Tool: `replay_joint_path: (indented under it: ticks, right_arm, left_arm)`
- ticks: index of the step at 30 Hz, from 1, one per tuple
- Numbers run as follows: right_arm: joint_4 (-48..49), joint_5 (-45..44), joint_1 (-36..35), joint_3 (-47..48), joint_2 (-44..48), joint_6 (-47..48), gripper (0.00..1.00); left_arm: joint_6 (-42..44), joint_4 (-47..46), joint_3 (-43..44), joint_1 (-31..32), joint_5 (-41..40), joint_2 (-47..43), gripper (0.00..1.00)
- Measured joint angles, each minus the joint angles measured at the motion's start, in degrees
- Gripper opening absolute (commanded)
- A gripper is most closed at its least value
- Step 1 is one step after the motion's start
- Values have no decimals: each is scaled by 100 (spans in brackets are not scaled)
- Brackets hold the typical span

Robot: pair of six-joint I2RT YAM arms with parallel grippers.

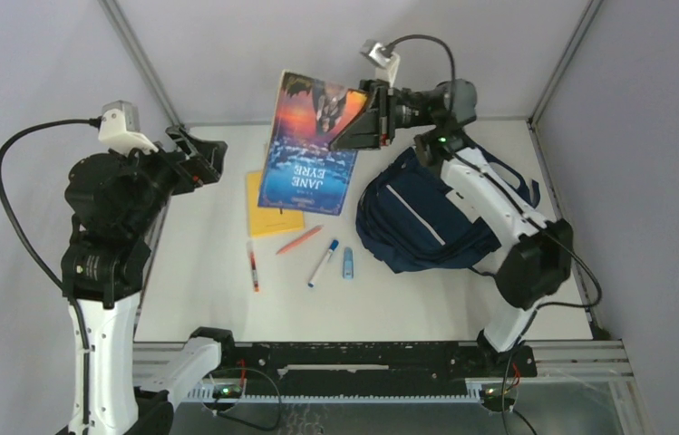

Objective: Pack the student bag
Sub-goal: Pick up the book from the center of the board.

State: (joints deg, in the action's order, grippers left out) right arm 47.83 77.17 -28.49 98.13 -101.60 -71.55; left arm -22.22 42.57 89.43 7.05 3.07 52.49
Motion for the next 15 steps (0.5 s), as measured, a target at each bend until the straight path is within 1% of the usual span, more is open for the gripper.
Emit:
replay_joint_path:
  ticks: [2,3,5,8,11,12,14,15]
  right_arm:
    - [-748,-393,61,-74,372,706,0]
    - [-901,-507,68,-74,472,866,0]
    - [-975,-586,76,-74,592,975,0]
    - [-890,-511,109,-133,603,898,0]
    - [-1032,-439,131,-431,581,946,0]
    - [-1261,-433,146,-509,575,1108,0]
    - [-2225,-542,175,-579,535,1700,0]
    - [-2894,-715,170,-564,520,2179,0]
  left_arm:
    - [2,4,-59,0,7,0,100]
    - [13,22,-81,0,9,0,100]
    - [20,37,-83,0,9,9,100]
    - [79,192,-46,0,9,94,100]
    - [168,533,195,0,11,260,100]
    - [177,612,273,0,9,317,100]
    - [184,813,437,0,20,431,100]
    - [181,892,483,0,35,476,100]
